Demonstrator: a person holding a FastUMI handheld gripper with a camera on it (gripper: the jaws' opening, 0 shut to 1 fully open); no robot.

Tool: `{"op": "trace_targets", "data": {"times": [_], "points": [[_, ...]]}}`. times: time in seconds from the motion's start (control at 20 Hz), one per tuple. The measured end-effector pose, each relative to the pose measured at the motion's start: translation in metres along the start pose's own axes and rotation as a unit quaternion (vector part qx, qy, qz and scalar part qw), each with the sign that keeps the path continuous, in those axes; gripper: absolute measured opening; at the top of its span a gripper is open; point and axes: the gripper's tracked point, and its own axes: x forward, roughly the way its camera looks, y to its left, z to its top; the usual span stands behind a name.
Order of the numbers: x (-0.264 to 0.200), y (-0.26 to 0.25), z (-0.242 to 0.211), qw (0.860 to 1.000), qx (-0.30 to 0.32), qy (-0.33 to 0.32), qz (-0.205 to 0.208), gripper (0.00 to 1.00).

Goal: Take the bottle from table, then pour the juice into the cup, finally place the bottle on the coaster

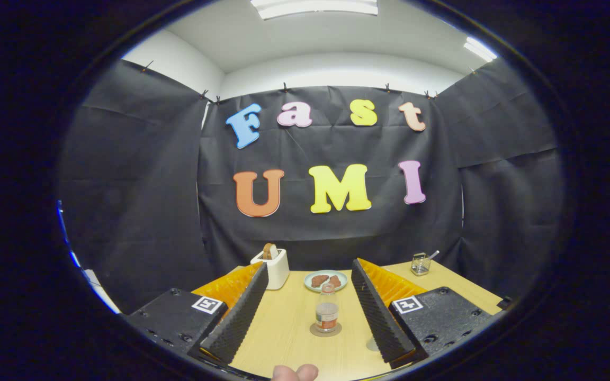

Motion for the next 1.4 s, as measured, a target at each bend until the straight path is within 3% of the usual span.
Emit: {"op": "trace_targets", "data": {"times": [0.35, 0.9, 1.4], "points": [[-0.054, 0.011, 0.001, 1.000, 0.006, -0.016, 0.016, 1.00], [-0.093, 0.020, 0.001, 0.998, 0.028, -0.019, 0.045, 0.99], [-0.094, 0.016, 0.001, 0.999, 0.024, -0.023, 0.037, 0.99]]}}
